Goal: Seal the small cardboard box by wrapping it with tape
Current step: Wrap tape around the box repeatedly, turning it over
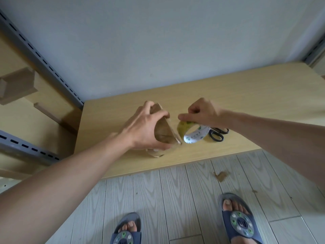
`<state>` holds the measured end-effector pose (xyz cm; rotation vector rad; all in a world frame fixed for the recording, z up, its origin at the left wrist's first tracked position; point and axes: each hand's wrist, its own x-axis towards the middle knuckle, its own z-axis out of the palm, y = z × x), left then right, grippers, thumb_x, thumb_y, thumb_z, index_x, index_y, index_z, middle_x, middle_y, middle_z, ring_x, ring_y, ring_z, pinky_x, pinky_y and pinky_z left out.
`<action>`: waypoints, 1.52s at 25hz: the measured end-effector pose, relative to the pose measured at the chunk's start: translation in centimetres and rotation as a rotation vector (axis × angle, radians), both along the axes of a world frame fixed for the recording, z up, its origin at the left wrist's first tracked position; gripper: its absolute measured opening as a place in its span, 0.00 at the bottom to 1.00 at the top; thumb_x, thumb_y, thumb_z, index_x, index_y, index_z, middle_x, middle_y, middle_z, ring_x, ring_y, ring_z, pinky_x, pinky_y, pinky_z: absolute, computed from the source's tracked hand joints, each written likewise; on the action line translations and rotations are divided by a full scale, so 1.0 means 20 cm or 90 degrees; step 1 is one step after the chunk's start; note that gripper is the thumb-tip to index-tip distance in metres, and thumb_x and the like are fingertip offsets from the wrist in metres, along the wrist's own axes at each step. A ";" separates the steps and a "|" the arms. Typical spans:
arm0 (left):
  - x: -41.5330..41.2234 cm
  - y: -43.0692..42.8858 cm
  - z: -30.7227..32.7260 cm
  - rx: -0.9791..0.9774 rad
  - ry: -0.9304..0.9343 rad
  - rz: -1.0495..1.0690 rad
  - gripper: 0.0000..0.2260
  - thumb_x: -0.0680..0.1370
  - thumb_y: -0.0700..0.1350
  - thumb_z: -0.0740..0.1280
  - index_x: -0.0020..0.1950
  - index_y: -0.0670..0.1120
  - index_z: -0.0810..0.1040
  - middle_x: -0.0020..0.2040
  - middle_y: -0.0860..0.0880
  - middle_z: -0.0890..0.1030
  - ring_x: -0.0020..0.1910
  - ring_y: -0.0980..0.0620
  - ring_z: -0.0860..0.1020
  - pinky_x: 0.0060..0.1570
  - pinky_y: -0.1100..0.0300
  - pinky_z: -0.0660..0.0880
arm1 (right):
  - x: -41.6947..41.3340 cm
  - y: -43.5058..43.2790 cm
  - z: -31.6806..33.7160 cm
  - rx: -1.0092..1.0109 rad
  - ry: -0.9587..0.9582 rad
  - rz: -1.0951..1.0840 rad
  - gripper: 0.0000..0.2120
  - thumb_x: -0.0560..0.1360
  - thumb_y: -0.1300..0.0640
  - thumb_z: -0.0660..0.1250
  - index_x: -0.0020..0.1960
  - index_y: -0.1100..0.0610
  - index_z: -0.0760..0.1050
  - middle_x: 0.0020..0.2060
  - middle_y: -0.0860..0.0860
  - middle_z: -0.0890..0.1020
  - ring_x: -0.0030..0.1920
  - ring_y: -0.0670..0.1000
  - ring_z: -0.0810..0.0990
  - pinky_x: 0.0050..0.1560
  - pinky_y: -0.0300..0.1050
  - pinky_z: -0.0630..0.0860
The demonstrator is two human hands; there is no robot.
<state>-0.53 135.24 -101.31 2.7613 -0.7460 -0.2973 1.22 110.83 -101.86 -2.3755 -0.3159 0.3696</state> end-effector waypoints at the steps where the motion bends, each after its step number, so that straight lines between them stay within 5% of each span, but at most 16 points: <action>1: 0.00 0.03 -0.02 -0.096 0.002 0.023 0.44 0.55 0.72 0.73 0.68 0.59 0.70 0.67 0.50 0.62 0.64 0.50 0.69 0.65 0.54 0.73 | 0.02 0.01 0.04 0.049 0.001 -0.023 0.26 0.74 0.39 0.70 0.29 0.57 0.70 0.24 0.50 0.68 0.25 0.49 0.67 0.30 0.41 0.63; 4: -0.07 0.09 -0.12 -0.272 0.020 0.066 0.42 0.55 0.66 0.75 0.66 0.56 0.69 0.68 0.50 0.60 0.67 0.52 0.67 0.66 0.62 0.70 | 0.04 0.07 0.15 0.227 0.054 -0.067 0.26 0.77 0.39 0.68 0.26 0.52 0.67 0.23 0.48 0.68 0.25 0.49 0.66 0.33 0.41 0.66; 6: -0.10 0.14 -0.17 -0.275 0.041 0.075 0.42 0.56 0.65 0.75 0.67 0.55 0.66 0.69 0.50 0.59 0.72 0.52 0.63 0.71 0.58 0.67 | 0.01 0.13 0.17 0.226 0.071 -0.031 0.26 0.78 0.44 0.68 0.25 0.53 0.70 0.22 0.45 0.71 0.24 0.47 0.70 0.31 0.38 0.67; 9: -0.07 0.21 -0.15 -0.109 0.010 0.056 0.47 0.56 0.70 0.73 0.68 0.53 0.62 0.79 0.49 0.50 0.80 0.54 0.50 0.77 0.38 0.54 | -0.05 0.24 0.17 0.162 0.024 0.043 0.26 0.78 0.45 0.69 0.27 0.54 0.64 0.23 0.46 0.65 0.24 0.45 0.64 0.27 0.39 0.61; 13: -0.02 0.20 -0.10 0.079 0.041 0.005 0.60 0.56 0.77 0.66 0.81 0.53 0.49 0.82 0.53 0.36 0.80 0.51 0.32 0.75 0.34 0.33 | -0.10 0.42 0.15 0.134 -0.061 0.080 0.27 0.76 0.41 0.69 0.29 0.54 0.62 0.24 0.46 0.62 0.26 0.46 0.60 0.27 0.39 0.58; 15: -0.03 0.20 -0.13 0.040 0.062 0.000 0.60 0.57 0.77 0.67 0.82 0.57 0.47 0.83 0.56 0.43 0.81 0.53 0.38 0.76 0.34 0.38 | -0.10 0.47 0.14 0.138 -0.055 0.074 0.27 0.76 0.40 0.69 0.28 0.56 0.65 0.24 0.45 0.64 0.25 0.45 0.61 0.27 0.39 0.59; 18: 0.00 0.26 -0.22 -0.136 0.091 0.045 0.52 0.58 0.69 0.78 0.77 0.59 0.60 0.77 0.54 0.65 0.76 0.49 0.64 0.71 0.38 0.66 | -0.08 0.47 0.14 0.158 0.010 0.115 0.26 0.78 0.41 0.67 0.27 0.54 0.68 0.22 0.43 0.67 0.25 0.45 0.65 0.29 0.42 0.64; 21: 0.04 0.29 -0.28 -0.189 0.101 0.025 0.48 0.59 0.66 0.81 0.75 0.58 0.65 0.72 0.53 0.70 0.71 0.47 0.71 0.65 0.40 0.73 | -0.03 0.44 0.16 0.140 0.035 0.154 0.26 0.79 0.43 0.67 0.26 0.53 0.68 0.22 0.44 0.69 0.24 0.45 0.67 0.31 0.45 0.65; 25: 0.02 0.27 -0.25 -0.081 0.070 0.008 0.48 0.60 0.72 0.72 0.77 0.61 0.61 0.79 0.53 0.59 0.77 0.46 0.60 0.71 0.39 0.66 | 0.03 0.42 0.20 0.068 -0.024 0.189 0.27 0.77 0.42 0.66 0.26 0.54 0.64 0.23 0.46 0.63 0.26 0.48 0.63 0.29 0.45 0.61; 30: -0.02 0.28 -0.24 -0.016 0.037 0.013 0.56 0.60 0.75 0.64 0.83 0.58 0.45 0.83 0.52 0.49 0.81 0.49 0.50 0.75 0.41 0.58 | 0.05 0.28 0.26 -0.111 -0.161 0.171 0.26 0.73 0.43 0.71 0.27 0.56 0.64 0.25 0.50 0.62 0.28 0.50 0.60 0.29 0.45 0.60; 38: -0.05 0.29 -0.25 0.041 -0.019 -0.044 0.43 0.69 0.74 0.56 0.79 0.69 0.39 0.83 0.50 0.36 0.82 0.48 0.39 0.76 0.39 0.49 | 0.01 0.13 0.04 -0.114 -0.082 0.100 0.26 0.72 0.39 0.71 0.28 0.57 0.67 0.24 0.50 0.67 0.26 0.49 0.64 0.30 0.42 0.61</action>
